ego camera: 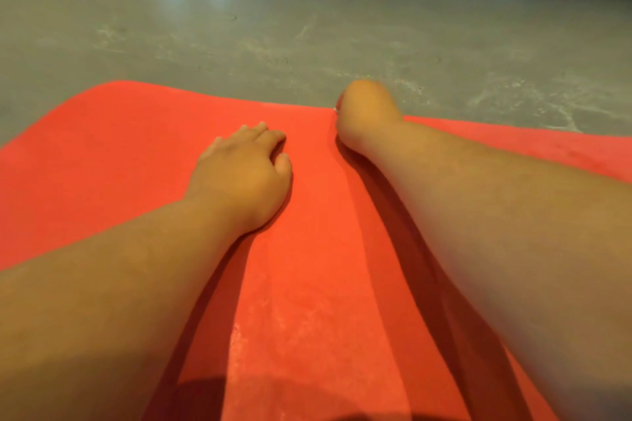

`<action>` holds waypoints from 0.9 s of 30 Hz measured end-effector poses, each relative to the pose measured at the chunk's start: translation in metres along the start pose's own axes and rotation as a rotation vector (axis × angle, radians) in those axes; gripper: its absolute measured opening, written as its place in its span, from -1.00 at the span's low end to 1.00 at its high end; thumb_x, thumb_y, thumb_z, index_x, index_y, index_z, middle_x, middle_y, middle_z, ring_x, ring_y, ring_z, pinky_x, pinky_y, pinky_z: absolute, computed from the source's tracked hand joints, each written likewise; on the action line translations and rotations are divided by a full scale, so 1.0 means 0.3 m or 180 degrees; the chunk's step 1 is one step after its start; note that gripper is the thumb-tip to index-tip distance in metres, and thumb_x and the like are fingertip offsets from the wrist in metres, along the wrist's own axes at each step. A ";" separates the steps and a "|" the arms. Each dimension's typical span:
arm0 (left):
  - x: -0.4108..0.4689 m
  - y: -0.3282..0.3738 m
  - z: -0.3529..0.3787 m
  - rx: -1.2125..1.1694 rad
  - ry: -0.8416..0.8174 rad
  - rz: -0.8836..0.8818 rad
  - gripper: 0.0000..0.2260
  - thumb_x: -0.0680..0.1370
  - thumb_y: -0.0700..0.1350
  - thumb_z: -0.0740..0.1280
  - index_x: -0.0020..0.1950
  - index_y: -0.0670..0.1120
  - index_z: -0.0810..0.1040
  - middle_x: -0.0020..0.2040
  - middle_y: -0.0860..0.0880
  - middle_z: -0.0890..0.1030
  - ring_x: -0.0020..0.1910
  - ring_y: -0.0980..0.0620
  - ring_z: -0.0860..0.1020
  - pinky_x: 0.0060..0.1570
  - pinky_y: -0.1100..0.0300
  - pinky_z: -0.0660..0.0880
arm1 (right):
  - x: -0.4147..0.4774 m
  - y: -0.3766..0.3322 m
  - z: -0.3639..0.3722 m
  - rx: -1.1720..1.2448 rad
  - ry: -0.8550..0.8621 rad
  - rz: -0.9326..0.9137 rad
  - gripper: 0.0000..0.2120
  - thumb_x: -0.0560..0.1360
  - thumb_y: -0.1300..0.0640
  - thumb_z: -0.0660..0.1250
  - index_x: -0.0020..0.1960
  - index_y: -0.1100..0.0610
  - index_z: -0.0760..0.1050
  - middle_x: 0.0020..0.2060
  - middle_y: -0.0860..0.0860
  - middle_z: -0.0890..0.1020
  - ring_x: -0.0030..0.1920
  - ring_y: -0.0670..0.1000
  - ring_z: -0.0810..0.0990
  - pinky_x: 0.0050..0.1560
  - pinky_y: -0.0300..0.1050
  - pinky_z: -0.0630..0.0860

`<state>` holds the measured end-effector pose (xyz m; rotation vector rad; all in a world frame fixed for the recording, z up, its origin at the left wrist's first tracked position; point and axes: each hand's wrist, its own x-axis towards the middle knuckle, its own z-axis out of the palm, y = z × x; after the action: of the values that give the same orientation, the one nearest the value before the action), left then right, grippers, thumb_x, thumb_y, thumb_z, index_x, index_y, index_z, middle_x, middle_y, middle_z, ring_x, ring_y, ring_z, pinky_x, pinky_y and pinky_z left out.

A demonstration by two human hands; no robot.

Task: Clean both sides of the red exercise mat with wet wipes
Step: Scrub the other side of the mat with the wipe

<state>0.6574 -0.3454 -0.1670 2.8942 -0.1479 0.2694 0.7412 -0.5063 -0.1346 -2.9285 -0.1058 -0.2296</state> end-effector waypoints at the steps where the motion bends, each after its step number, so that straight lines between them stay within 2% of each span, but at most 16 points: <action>1: 0.001 -0.003 0.001 -0.0014 0.0012 0.0003 -0.58 0.60 0.04 0.10 0.47 0.06 0.32 0.52 -0.02 0.26 0.50 -0.03 0.21 0.46 -0.01 0.13 | 0.011 0.000 0.007 0.0038 -0.0020 -0.0098 -0.72 0.49 0.34 0.16 0.10 0.28 0.58 0.08 0.23 0.61 0.11 0.24 0.55 0.08 -0.01 0.48; 5: -0.004 -0.001 -0.014 -0.0124 0.0087 0.0006 -0.50 0.50 0.09 0.04 0.39 0.03 0.44 0.48 -0.04 0.34 0.45 -0.07 0.31 0.41 0.04 0.22 | 0.025 0.077 0.009 0.0081 -0.0023 -0.0160 -0.73 0.51 0.25 0.22 0.14 0.21 0.60 0.10 0.19 0.62 0.11 0.23 0.56 0.12 0.00 0.52; 8: -0.033 0.025 -0.040 -0.0345 0.0357 0.0293 -0.62 0.48 -0.01 0.14 0.18 -0.02 0.62 0.39 -0.05 0.46 0.29 -0.12 0.47 0.24 0.05 0.39 | -0.013 0.174 -0.018 -0.0034 0.0097 0.0147 -0.74 0.50 0.25 0.25 0.13 0.21 0.60 0.09 0.21 0.62 0.10 0.23 0.57 0.10 0.00 0.49; 10: -0.062 0.052 -0.056 -0.0189 0.0181 0.0485 -0.60 0.44 -0.02 0.11 0.14 -0.03 0.63 0.24 -0.07 0.59 0.17 -0.14 0.55 0.10 0.05 0.45 | -0.067 0.267 -0.053 -0.0247 0.0136 0.0428 -0.77 0.51 0.26 0.25 0.10 0.27 0.59 0.06 0.27 0.61 0.08 0.27 0.56 0.07 0.03 0.48; 13: -0.076 0.098 -0.080 0.0188 -0.0211 0.0297 -0.68 0.53 -0.07 0.15 0.19 -0.04 0.58 0.15 -0.12 0.58 0.13 -0.18 0.53 0.04 0.02 0.44 | -0.153 0.413 -0.125 -0.0514 0.0208 0.0967 -0.78 0.51 0.27 0.24 0.09 0.35 0.56 0.06 0.32 0.58 0.11 0.30 0.55 0.10 0.08 0.48; 16: -0.054 0.214 -0.070 0.0136 -0.0245 0.0124 -0.69 0.58 -0.07 0.17 0.30 -0.05 0.49 0.16 -0.19 0.52 0.14 -0.24 0.49 0.11 -0.01 0.40 | -0.209 0.476 -0.162 -0.0512 0.0169 0.1175 -0.76 0.53 0.27 0.22 0.11 0.35 0.55 0.10 0.30 0.58 0.16 0.27 0.54 0.14 0.05 0.46; 19: -0.044 0.379 0.007 -0.0118 -0.0288 0.0346 -0.62 0.60 -0.07 0.13 0.42 -0.03 0.39 0.39 -0.11 0.41 0.38 -0.13 0.35 0.41 -0.10 0.16 | -0.234 0.462 -0.153 -0.0347 0.0181 0.0955 -0.76 0.53 0.26 0.21 0.12 0.30 0.57 0.10 0.27 0.60 0.15 0.24 0.55 0.13 0.01 0.46; 21: -0.049 0.432 0.057 -0.0077 -0.0277 0.0251 -0.59 0.59 -0.06 0.10 0.46 -0.04 0.33 0.50 -0.06 0.28 0.48 -0.06 0.21 0.45 -0.13 0.03 | -0.229 0.461 -0.136 -0.0067 0.0295 0.0774 -0.76 0.52 0.23 0.25 0.11 0.24 0.61 0.06 0.23 0.63 0.11 0.22 0.58 0.09 -0.02 0.48; 24: -0.046 0.432 0.089 -0.0010 -0.0160 0.0161 -0.56 0.57 -0.04 0.06 0.45 -0.05 0.35 0.50 -0.06 0.28 0.49 -0.06 0.21 0.45 -0.11 0.07 | -0.193 0.456 -0.103 0.0357 0.0378 0.0424 -0.80 0.50 0.19 0.31 0.07 0.15 0.64 0.00 0.19 0.66 0.06 0.21 0.60 0.03 -0.04 0.50; 27: -0.047 0.426 0.085 0.0038 -0.0127 0.0223 -0.44 0.48 0.03 -0.06 0.45 -0.03 0.35 0.50 -0.06 0.29 0.49 -0.05 0.22 0.45 -0.10 0.13 | -0.145 0.406 -0.071 0.0480 0.0403 0.0126 -0.78 0.51 0.19 0.28 0.09 0.16 0.64 0.03 0.17 0.66 0.08 0.20 0.59 0.08 -0.04 0.51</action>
<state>0.6326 -0.4741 -0.1660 2.9113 -0.2558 0.2255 0.7059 -0.6321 -0.1448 -2.7553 -0.0439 -0.3825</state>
